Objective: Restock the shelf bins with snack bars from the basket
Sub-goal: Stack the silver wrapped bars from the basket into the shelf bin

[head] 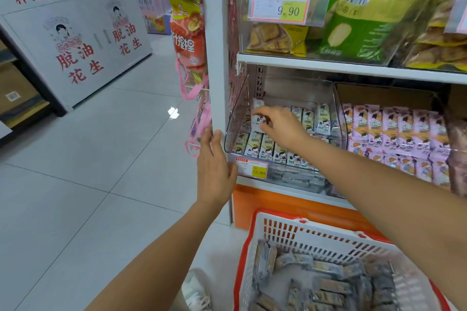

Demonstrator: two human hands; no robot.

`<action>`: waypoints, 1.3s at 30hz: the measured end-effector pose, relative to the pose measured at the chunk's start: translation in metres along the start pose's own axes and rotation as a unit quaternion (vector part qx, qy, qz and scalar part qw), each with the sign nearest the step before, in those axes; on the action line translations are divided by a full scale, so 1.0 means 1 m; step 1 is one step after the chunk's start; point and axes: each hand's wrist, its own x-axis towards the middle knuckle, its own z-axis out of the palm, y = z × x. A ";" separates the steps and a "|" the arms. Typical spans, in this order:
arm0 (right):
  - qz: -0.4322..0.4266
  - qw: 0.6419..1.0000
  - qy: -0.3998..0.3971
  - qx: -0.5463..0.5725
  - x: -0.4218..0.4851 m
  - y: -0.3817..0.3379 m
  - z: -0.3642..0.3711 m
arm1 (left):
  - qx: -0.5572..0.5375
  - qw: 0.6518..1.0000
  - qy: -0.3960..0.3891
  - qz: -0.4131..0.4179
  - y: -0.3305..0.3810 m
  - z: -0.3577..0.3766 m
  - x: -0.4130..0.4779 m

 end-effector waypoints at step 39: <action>-0.023 0.996 0.014 0.090 -0.167 0.001 0.017 | 0.016 0.992 -0.126 0.014 0.013 0.022 -0.129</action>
